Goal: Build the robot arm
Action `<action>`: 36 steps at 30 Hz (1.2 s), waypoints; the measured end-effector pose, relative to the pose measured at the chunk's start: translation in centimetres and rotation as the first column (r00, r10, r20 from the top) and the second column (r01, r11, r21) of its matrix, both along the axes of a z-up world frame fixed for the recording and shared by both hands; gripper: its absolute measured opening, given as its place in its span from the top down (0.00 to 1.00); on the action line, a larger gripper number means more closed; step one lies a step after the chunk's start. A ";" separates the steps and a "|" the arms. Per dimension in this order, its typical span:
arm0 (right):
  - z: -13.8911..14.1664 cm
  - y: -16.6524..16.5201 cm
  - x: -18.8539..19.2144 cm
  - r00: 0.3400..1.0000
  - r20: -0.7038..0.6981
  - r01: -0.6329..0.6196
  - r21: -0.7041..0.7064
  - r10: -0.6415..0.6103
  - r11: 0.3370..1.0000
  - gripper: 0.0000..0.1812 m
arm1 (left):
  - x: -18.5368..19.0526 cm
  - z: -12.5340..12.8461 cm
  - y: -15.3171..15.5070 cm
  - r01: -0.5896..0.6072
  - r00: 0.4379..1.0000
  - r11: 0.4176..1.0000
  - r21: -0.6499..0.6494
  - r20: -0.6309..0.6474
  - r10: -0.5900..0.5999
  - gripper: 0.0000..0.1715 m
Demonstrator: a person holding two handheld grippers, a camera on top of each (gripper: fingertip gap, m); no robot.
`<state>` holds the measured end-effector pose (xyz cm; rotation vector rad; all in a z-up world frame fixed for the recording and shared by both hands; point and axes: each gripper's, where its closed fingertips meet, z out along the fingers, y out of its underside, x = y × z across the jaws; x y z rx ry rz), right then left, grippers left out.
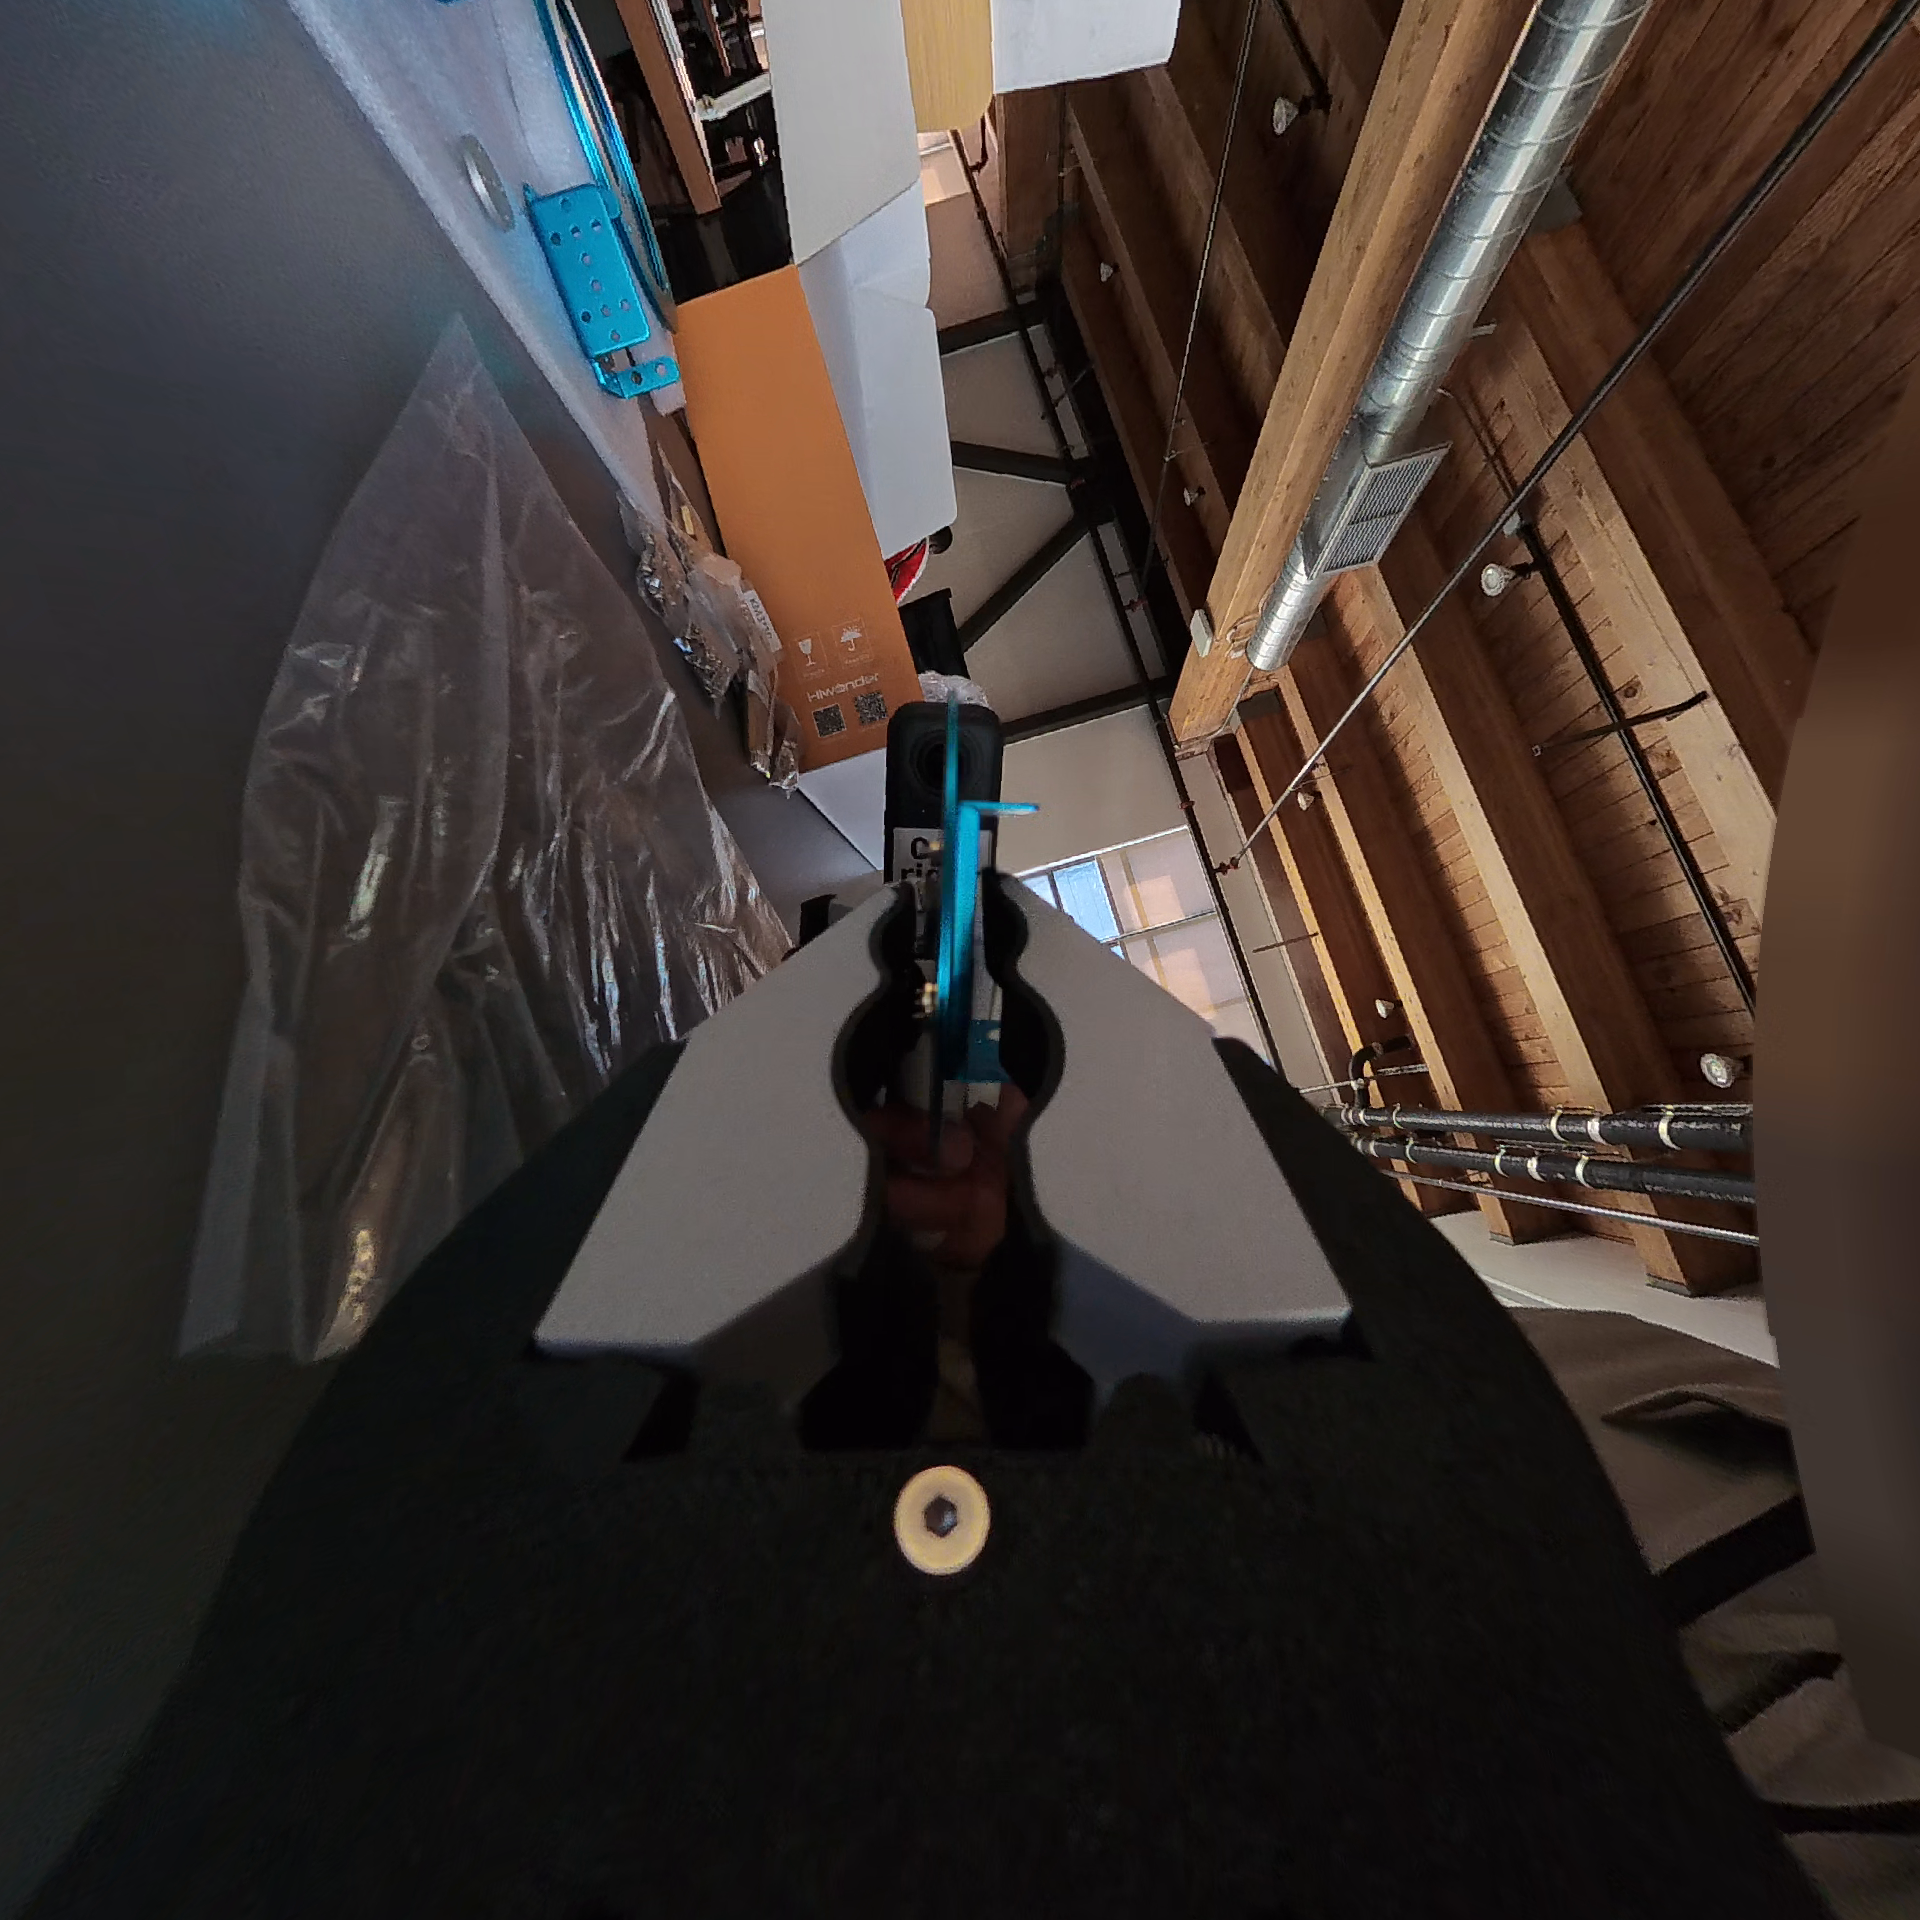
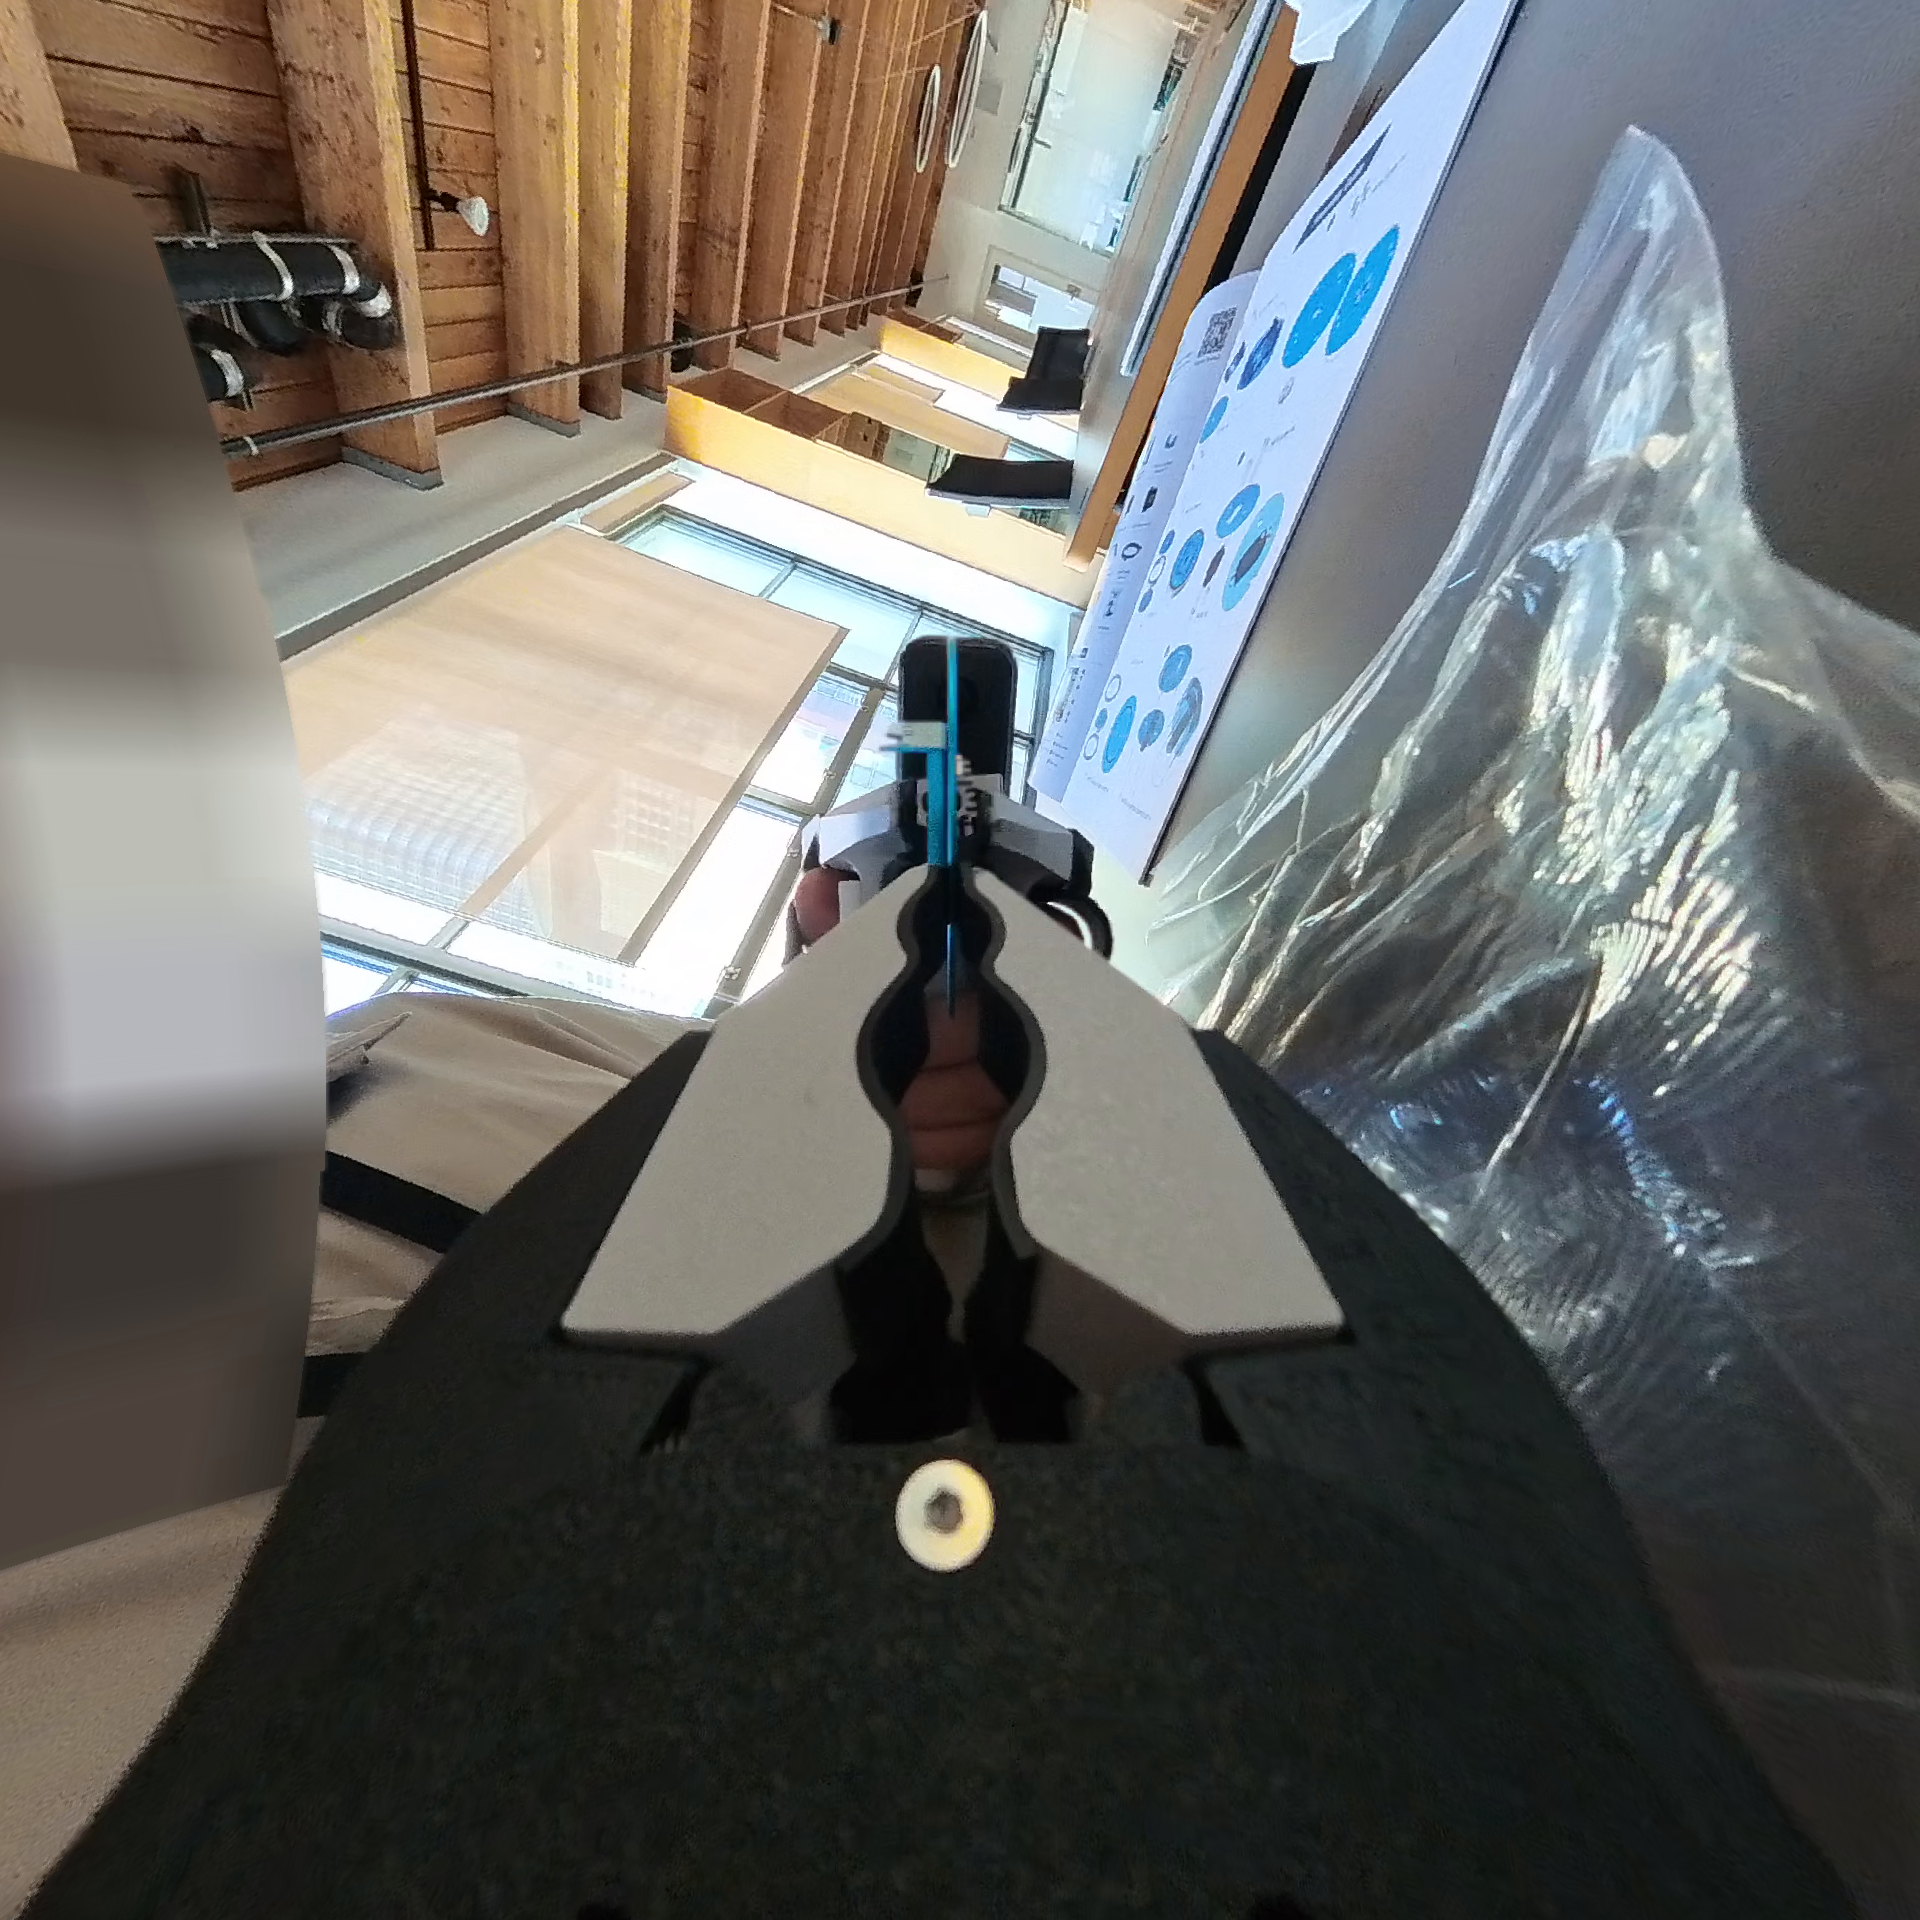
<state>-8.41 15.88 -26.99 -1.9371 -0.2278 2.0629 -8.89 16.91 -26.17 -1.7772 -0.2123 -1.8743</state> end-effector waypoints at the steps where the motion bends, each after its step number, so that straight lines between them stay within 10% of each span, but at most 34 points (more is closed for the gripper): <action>1: -0.1 0.0 0.0 1.000 0.002 -0.004 -0.001 0.004 1.000 1.00 | -0.1 0.0 0.1 -0.009 1.000 1.000 0.001 -0.003 0.009 0.95; 17: 0.1 -0.3 -0.4 1.000 0.011 -0.018 0.036 0.017 0.999 1.00 | -0.1 0.3 -0.2 -0.003 1.000 0.999 0.049 -0.029 0.005 0.99; 23: 1.0 0.2 0.1 0.999 0.038 0.009 0.173 -0.016 0.985 0.95 | -0.4 1.8 -0.5 0.027 0.988 0.959 0.283 -0.155 0.018 0.99; 26: 1.8 1.7 2.1 0.993 0.067 0.073 0.271 -0.095 0.960 0.91 | -1.3 2.7 0.0 0.168 0.881 0.792 0.587 -0.451 0.146 0.99; 28: 2.7 2.3 3.3 0.987 0.079 0.105 0.348 -0.140 0.932 0.92 | -2.1 3.7 0.1 0.371 0.718 0.519 0.770 -0.592 0.366 0.99; 32: 3.2 2.9 4.4 0.969 0.132 0.128 0.456 -0.209 0.881 0.95 | -2.6 4.2 -0.4 0.717 0.491 0.065 0.694 -0.569 0.659 0.99; 36: 3.1 2.6 4.1 0.968 0.149 0.104 0.487 -0.200 0.867 0.96 | -2.1 3.3 -0.4 0.821 0.432 -0.091 0.564 -0.508 0.746 0.99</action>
